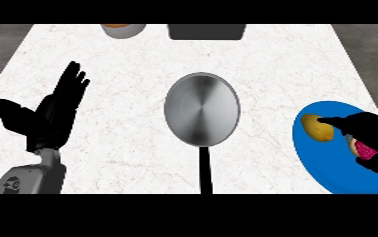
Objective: Pick the cupcake from the plate and place it in the pan
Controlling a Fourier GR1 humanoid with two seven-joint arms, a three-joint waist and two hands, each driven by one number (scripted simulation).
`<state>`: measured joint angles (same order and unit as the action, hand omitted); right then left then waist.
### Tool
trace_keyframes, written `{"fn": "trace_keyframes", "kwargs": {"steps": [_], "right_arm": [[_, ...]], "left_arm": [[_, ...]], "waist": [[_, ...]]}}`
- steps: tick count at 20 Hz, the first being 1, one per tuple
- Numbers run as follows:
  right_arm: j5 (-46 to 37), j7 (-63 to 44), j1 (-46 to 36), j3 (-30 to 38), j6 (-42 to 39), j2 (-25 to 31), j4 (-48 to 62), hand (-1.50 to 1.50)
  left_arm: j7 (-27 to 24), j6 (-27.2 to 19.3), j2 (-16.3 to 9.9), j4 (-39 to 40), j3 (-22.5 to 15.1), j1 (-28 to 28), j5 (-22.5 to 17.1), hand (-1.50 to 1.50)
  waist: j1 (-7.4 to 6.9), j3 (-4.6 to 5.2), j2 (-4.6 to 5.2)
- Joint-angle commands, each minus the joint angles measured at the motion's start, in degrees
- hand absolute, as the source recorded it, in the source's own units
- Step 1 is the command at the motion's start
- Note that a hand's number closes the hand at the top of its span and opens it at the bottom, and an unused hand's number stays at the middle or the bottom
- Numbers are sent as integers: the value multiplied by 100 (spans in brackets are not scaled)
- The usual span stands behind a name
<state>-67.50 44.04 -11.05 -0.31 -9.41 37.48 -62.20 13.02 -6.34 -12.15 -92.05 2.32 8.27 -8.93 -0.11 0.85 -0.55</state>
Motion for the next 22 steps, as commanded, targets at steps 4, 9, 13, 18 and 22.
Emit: {"fn": "trace_keyframes", "kwargs": {"steps": [4,9,13,18,22], "right_arm": [[193,332,-5,105,-241,-114,20,150],[688,410,-39,714,6,-90,-353,150],[73,-2186,-113,-177,-78,-2265,-1251,150],[-476,-3557,-461,-538,277,-3312,-1707,150],[-1013,-4854,-939,-1060,592,-3716,-2266,150]], "left_arm": [[-16,262,-124,58,215,-11,-121,0],[184,90,24,78,153,125,-21,0],[122,80,-55,132,111,107,89,0],[150,114,-55,177,96,125,68,0],[168,122,16,191,24,201,56,0]], "waist": [[13,-83,53],[33,-84,46],[25,-30,-64],[-105,6,-142],[-123,-13,-181]]}}
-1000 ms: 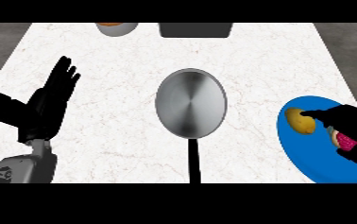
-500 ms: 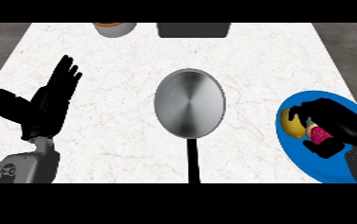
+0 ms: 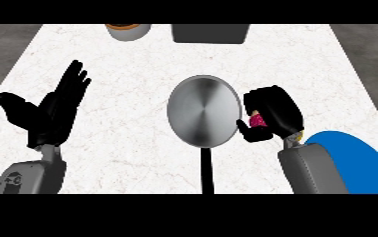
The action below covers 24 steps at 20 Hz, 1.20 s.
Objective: Pick the cupcake from the plate and place it in the pan
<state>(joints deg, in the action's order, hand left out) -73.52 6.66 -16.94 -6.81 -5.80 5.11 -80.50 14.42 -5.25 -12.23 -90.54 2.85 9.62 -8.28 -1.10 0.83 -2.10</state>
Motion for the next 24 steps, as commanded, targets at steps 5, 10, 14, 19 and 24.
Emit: {"fn": "trace_keyframes", "kwargs": {"steps": [5,10,14,19,24], "right_arm": [[-724,-2864,-916,-1303,-10,-502,-857,150],[-613,-4959,-1619,-2094,-339,-508,-1108,150],[-400,-6802,-2213,-2704,-289,-510,-1024,150],[247,-8373,-3274,-3295,-234,-510,-559,150],[365,-8206,-3350,-3058,547,-508,-102,150]], "left_arm": [[69,95,11,27,-135,93,20,0],[18,107,91,105,-190,219,16,0],[18,52,150,173,-190,375,34,0],[-27,-39,273,126,-310,287,157,0],[-60,-213,266,225,-150,310,238,0]], "waist": [[-232,-32,1],[-352,-47,101],[-345,-62,185],[-306,-71,204],[-71,-79,228]]}}
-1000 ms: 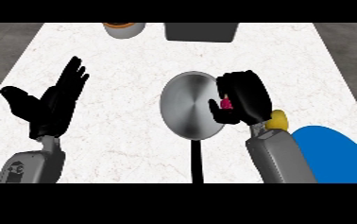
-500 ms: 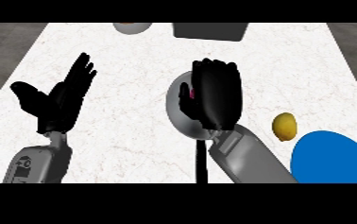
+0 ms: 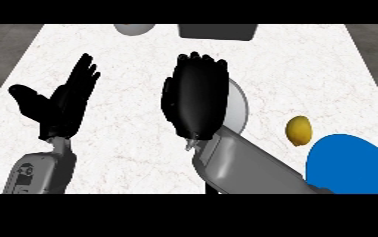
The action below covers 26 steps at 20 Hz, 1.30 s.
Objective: Pick the cupcake from the plate and place it in the pan
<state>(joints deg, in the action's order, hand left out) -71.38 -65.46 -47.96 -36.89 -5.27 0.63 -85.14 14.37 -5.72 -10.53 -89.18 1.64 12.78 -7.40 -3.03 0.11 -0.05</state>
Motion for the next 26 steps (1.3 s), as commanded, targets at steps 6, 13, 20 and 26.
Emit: {"fn": "trace_keyframes", "kwargs": {"steps": [6,13,20,26], "right_arm": [[-231,301,527,688,1219,-61,701,150],[551,1597,368,1037,2698,-62,2590,150],[1041,1781,520,1303,2983,-63,3344,150],[2064,2390,515,1822,3521,-63,4204,-150]], "left_arm": [[-169,24,-61,-236,159,-426,23,0],[-63,5,33,-108,85,-134,107,0],[-229,41,83,100,100,-194,213,0],[26,133,-54,-47,309,113,-10,0]], "waist": [[247,-12,11],[162,-13,51],[229,-12,40],[202,-15,45]]}}
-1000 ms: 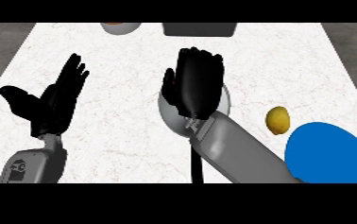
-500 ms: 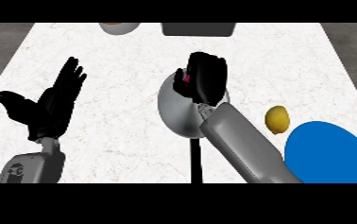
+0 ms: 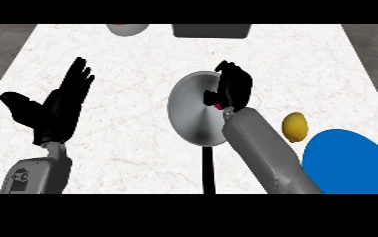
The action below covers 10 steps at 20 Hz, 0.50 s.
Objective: Pick the cupcake from the plate and place it in the pan
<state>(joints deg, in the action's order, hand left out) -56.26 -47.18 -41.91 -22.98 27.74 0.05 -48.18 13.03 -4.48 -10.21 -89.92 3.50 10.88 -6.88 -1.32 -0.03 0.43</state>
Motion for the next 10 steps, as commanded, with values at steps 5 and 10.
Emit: {"fn": "trace_keyframes", "kwargs": {"steps": [5,10], "right_arm": [[1054,1101,318,-59,1176,-5,369,-150],[1530,1895,981,445,1692,20,-885,-150]], "left_arm": [[-97,-123,169,-82,-63,-73,156,0],[-63,-47,40,-69,105,-192,57,0]], "waist": [[35,-1,-22],[192,-3,-66]]}}
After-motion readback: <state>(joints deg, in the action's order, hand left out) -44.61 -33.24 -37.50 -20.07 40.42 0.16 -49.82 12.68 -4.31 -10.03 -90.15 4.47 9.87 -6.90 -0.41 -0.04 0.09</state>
